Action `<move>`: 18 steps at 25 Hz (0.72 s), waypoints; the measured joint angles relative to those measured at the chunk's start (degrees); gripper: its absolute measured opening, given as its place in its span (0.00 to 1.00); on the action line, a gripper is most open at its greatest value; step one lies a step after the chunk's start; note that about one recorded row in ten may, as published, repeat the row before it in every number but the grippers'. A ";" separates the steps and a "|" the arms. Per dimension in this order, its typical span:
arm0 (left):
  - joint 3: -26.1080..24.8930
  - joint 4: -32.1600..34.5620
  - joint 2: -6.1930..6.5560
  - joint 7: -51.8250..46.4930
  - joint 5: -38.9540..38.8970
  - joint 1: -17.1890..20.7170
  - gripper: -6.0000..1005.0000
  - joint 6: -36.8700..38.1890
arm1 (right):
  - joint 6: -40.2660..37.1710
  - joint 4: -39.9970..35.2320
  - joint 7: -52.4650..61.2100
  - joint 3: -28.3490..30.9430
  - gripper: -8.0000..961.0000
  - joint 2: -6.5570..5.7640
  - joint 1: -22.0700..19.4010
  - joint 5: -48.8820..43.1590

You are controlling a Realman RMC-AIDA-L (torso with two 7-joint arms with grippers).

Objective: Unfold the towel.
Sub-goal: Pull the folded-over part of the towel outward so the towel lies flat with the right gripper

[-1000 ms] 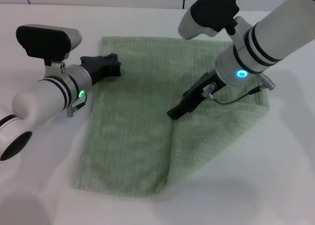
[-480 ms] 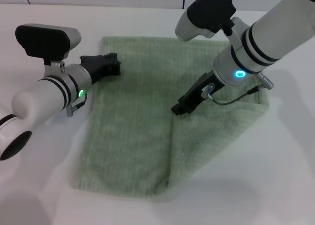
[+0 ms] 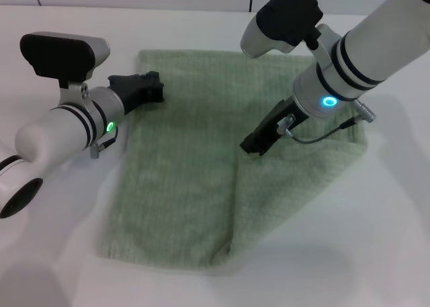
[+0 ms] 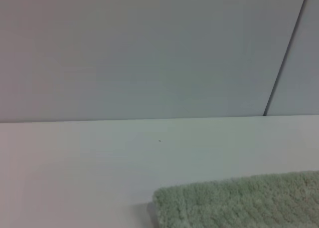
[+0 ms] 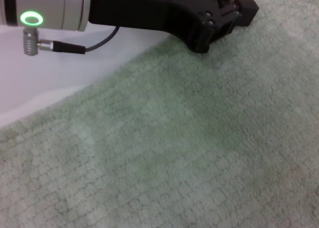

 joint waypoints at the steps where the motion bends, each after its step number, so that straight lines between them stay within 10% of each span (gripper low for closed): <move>1: -0.03 0.00 0.00 0.00 0.00 0.00 0.07 0.00 | 0.00 0.01 -0.21 -0.02 0.11 -0.03 -0.02 -0.03; 18: -0.03 -0.05 0.07 0.00 0.00 0.53 0.08 -0.01 | 13.57 -19.05 1.14 -0.59 0.04 -0.27 -5.65 -1.44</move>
